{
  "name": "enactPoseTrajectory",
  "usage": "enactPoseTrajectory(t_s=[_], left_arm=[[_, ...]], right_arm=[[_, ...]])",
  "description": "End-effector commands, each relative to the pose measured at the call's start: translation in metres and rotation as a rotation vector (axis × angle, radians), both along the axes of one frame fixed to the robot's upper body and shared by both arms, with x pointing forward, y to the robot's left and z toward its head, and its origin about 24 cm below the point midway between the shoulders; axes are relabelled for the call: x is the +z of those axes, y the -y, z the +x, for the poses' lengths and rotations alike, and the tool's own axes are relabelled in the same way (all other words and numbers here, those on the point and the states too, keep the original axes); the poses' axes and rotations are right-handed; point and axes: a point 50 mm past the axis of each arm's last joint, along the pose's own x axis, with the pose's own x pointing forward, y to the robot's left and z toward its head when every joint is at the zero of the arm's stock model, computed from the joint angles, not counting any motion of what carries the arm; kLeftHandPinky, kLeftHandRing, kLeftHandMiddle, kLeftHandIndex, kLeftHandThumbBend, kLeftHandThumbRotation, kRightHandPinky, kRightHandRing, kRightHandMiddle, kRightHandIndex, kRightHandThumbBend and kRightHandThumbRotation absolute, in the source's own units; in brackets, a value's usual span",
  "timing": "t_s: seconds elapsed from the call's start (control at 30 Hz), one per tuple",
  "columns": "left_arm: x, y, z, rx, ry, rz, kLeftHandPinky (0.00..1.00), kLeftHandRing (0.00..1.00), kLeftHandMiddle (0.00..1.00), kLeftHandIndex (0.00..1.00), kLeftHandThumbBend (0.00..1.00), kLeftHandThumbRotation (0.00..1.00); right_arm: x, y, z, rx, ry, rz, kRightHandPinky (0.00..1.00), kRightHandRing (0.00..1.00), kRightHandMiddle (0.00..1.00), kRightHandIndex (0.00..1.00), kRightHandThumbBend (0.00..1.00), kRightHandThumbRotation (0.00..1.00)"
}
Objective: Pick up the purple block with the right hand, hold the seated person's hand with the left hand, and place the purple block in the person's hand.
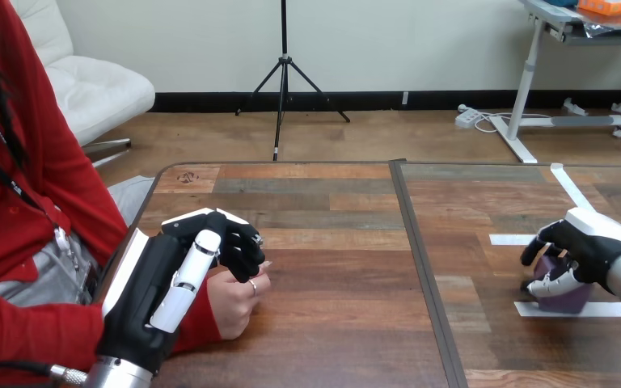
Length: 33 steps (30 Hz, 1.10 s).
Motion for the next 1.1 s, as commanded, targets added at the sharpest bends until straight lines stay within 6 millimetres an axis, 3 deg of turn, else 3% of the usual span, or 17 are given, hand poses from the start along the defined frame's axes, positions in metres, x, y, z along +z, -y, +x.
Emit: enactPoseTrajectory(t_s=[0.0, 1.07], left_arm=[[0.0216, -0.0023, 0.0076, -0.006, 0.107, 0.008, 0.39, 0.44, 0.47, 0.47, 0.23, 0.92], [0.0226, -0.0039, 0.0096, -0.007, 0.112, 0.008, 0.39, 0.44, 0.47, 0.47, 0.21, 0.93]], right_arm=[[0.0304, -0.0076, 0.0227, 0.02, 0.066, -0.007, 0.53, 0.6, 0.65, 0.64, 0.56, 0.0], [0.0368, -0.0034, 0.0257, 0.016, -0.12, -0.083, 0.69, 0.76, 0.8, 0.79, 0.93, 0.16]])
